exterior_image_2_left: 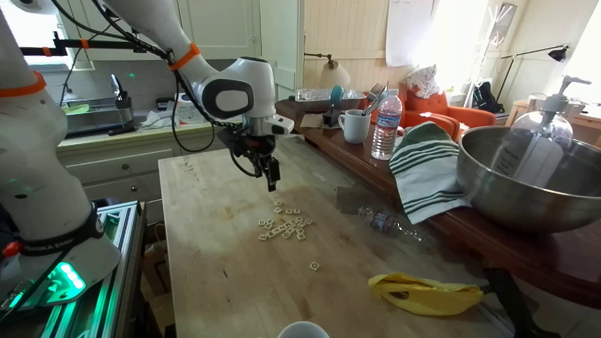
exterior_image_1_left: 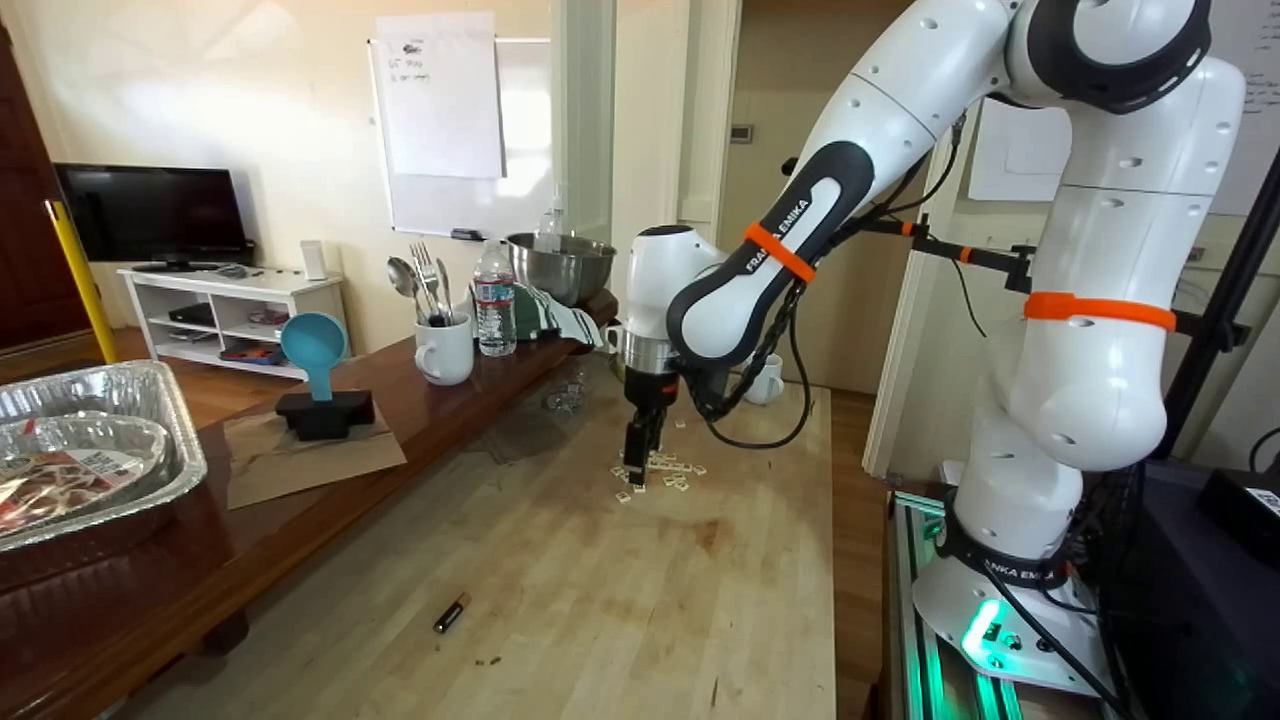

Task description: Align the small blocks on the table

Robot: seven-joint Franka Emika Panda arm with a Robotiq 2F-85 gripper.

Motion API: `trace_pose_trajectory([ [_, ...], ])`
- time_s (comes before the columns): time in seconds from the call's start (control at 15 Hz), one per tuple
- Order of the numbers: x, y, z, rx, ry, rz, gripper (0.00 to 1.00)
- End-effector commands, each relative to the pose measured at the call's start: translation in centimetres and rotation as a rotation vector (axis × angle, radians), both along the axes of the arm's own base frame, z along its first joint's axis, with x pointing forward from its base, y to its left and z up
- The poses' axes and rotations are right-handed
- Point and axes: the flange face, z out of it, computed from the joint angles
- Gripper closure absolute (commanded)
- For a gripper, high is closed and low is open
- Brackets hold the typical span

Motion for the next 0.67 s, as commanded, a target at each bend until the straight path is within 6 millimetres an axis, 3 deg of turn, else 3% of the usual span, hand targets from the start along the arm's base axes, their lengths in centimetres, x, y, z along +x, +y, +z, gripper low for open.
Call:
trace_pose_trajectory([
  [0.0,0.1,0.1,0.2,0.0,-0.002,0.002,0.0],
  [0.27,0.4,-0.2,-0.9,-0.011,0.0,0.016,0.0],
  [0.33,0.5,-0.4,-1.3,-0.015,0.0,0.018,0.25],
  [0.4,0.6,-0.5,-1.6,-0.015,0.001,0.02,0.27],
  [0.6,1.2,-0.8,-2.8,-0.015,-0.022,0.014,0.51],
])
